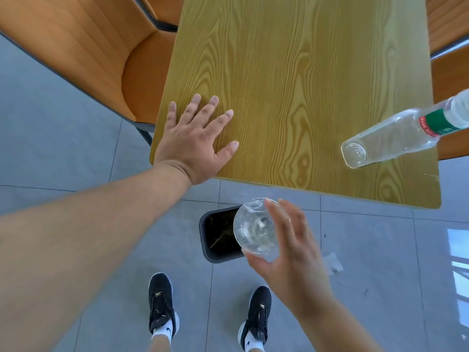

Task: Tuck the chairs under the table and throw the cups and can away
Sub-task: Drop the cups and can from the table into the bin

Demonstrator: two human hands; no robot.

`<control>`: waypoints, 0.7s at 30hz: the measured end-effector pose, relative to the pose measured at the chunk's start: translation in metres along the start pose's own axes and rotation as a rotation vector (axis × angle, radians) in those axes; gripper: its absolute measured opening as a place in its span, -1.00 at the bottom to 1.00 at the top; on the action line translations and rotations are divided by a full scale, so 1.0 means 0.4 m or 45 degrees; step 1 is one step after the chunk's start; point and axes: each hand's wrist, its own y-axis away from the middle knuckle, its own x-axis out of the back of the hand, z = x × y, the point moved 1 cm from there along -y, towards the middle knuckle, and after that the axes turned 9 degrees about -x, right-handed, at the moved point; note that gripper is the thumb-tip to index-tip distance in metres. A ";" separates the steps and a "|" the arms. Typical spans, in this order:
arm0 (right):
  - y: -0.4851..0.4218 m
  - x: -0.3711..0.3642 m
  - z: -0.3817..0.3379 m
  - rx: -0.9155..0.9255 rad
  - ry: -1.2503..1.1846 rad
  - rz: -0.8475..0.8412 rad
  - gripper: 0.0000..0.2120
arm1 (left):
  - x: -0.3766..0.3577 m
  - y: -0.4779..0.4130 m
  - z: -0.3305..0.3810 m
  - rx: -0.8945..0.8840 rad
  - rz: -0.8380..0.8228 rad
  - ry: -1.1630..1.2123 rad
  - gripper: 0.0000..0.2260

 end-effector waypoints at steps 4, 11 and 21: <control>-0.007 -0.075 0.052 -0.171 0.142 -0.362 0.05 | 0.000 -0.001 -0.002 -0.008 -0.001 -0.003 -0.41; -0.069 0.111 0.078 -0.369 -0.286 0.616 -0.43 | -0.007 0.000 -0.011 0.025 0.015 -0.007 -0.40; -0.298 0.370 0.134 -0.522 -0.660 0.723 -0.15 | -0.017 -0.004 -0.016 0.016 0.076 -0.016 -0.39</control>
